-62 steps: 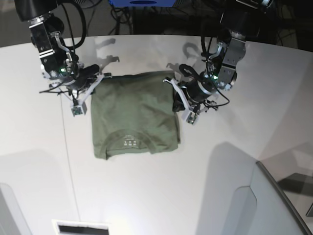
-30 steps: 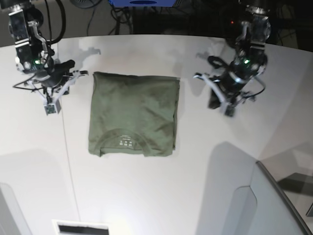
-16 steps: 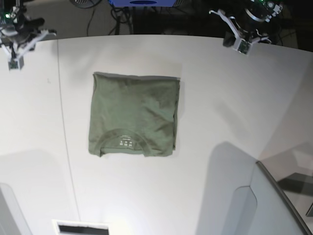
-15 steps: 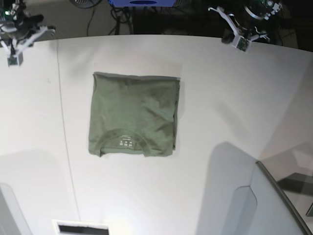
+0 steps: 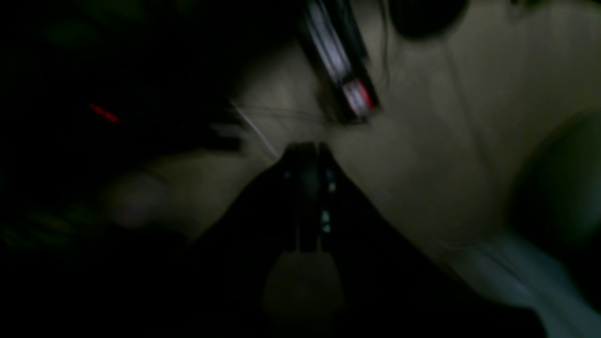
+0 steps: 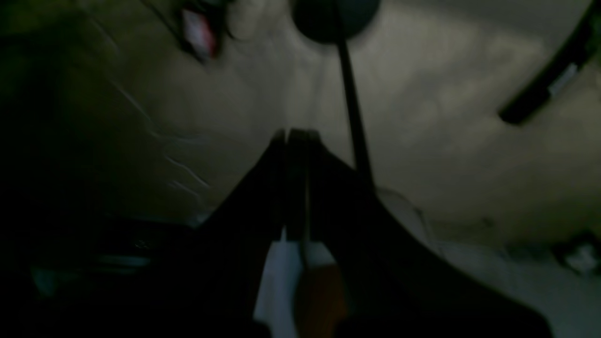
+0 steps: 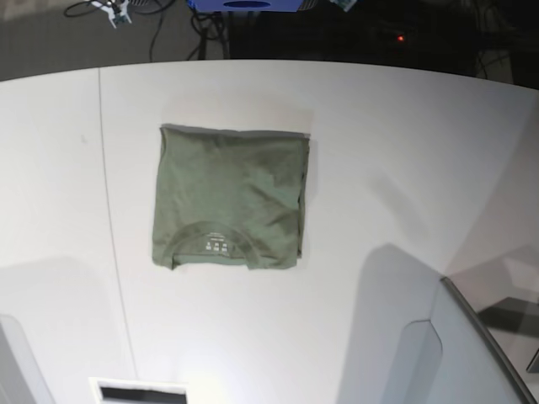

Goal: Layout the t-shirt on the table in an organized manner, then fold the t-shirt properly

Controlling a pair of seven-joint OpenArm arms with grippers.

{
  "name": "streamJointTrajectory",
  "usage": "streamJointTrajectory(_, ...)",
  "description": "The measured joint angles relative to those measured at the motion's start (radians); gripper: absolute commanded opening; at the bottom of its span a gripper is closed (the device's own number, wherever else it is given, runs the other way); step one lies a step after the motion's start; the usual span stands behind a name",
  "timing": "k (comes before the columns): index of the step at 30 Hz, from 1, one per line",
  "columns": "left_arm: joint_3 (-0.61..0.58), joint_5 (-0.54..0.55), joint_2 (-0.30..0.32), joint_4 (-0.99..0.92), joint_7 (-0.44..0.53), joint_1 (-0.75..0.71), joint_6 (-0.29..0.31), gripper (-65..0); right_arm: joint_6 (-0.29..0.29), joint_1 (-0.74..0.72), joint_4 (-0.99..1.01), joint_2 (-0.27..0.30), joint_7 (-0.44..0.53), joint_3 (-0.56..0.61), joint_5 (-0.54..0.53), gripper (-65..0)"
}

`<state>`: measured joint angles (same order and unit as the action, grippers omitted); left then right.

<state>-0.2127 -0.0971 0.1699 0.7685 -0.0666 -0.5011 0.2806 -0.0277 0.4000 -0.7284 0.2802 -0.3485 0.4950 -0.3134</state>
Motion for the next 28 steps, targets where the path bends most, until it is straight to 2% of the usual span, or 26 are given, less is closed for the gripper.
streamJointTrajectory(2, -0.001, -0.019, -0.061, -0.288, 0.095, 0.135, 0.003, -65.0, 0.006, -0.107, 0.278, -0.057, 0.139, 0.098, -0.002, -64.1)
streamJointTrajectory(5, 0.000, -0.009, -0.111, -0.660, 0.311, 0.304, 0.012, -65.0, 0.010, -0.179, 0.568, -0.129, 0.401, 0.197, -0.001, -64.1)
streamJointTrajectory(6, 0.000, -0.007, -0.116, -0.741, 0.391, 0.341, 0.000, -65.0, 0.010, -0.188, 0.628, -0.145, 0.501, 0.222, -0.002, -64.1)
streamJointTrajectory(8, -0.009, -0.010, -0.111, -0.765, 0.528, 0.357, -0.004, -65.0, 0.010, -0.185, 0.670, -0.160, 0.628, 0.238, -0.002, -64.1)
streamJointTrajectory(9, -0.010, -0.007, -0.109, -0.764, 0.570, 0.357, -0.005, -65.0, 0.010, -0.179, 0.669, -0.161, 0.660, 0.238, -0.003, -64.1)
streamJointTrajectory(11, -0.010, -0.010, -0.109, -0.756, 0.566, 0.357, -0.003, -65.0, 0.010, -0.167, 0.648, -0.163, 0.700, 0.238, -0.004, -64.1)
streamJointTrajectory(14, -0.012, -0.027, -0.094, -0.740, 0.492, 0.376, 0.006, -65.0, 0.006, -0.137, 0.581, -0.163, 0.763, 0.231, -0.009, -64.1)
streamJointTrajectory(15, -0.012, -0.026, -0.087, -0.740, 0.468, 0.392, 0.005, -65.0, 0.008, -0.128, 0.567, -0.166, 0.771, 0.203, -0.008, -64.2)
streamJointTrajectory(18, -0.011, -0.013, -0.048, -0.727, 0.465, 0.427, -0.003, -65.0, 0.002, -0.102, 0.545, -0.202, 0.768, 0.027, -0.009, -64.7)
streamJointTrajectory(22, -0.012, -0.011, -0.038, -0.730, 0.459, 0.410, -0.003, -65.0, 0.010, -0.089, 0.545, -0.232, 0.766, -0.191, -0.002, -64.8)
streamJointTrajectory(24, -0.013, -0.026, -0.032, -0.729, 0.460, 0.377, 0.007, -65.0, 0.008, -0.092, 0.545, -0.222, 0.768, -0.245, -0.003, -64.8)
streamJointTrajectory(28, -0.014, -0.026, -0.010, -0.733, 0.451, 0.355, 0.006, -65.0, 0.001, -0.097, 0.545, -0.209, 0.768, -0.247, -0.004, -64.8)
